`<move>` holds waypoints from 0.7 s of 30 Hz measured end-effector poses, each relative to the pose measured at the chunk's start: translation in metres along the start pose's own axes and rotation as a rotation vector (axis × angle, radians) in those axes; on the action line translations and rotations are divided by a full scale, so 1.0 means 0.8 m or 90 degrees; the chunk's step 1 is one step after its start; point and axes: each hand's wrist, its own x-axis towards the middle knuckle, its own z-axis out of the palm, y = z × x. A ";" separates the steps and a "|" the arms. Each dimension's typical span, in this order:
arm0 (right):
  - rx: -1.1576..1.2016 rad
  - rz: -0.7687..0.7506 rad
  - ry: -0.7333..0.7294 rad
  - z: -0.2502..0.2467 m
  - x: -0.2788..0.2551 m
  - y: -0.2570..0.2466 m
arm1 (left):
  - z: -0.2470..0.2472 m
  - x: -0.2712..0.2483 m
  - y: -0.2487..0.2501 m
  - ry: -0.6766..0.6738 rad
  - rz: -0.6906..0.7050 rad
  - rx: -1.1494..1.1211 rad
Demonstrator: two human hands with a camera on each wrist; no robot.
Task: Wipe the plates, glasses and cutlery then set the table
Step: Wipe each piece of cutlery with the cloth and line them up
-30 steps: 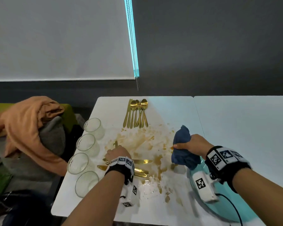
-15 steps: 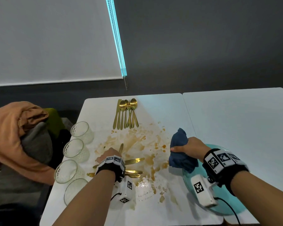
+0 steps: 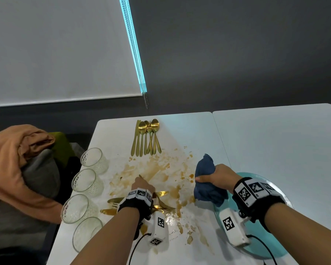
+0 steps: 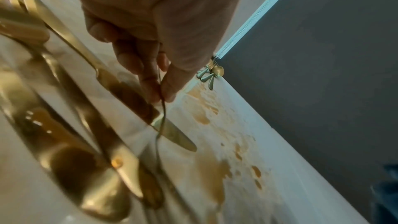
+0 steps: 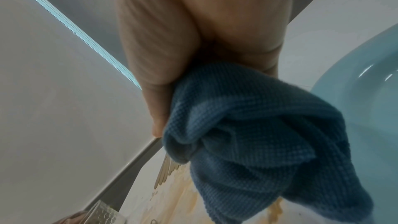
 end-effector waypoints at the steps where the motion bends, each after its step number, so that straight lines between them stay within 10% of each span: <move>1: 0.001 0.000 0.000 0.000 0.001 0.000 | -0.001 0.000 -0.001 0.004 0.002 -0.009; 10: 0.071 0.037 -0.019 0.001 0.014 0.011 | -0.017 0.001 -0.008 0.089 0.336 0.440; 21: 0.160 0.070 -0.038 0.006 0.025 0.015 | -0.025 -0.003 0.002 0.072 0.448 0.527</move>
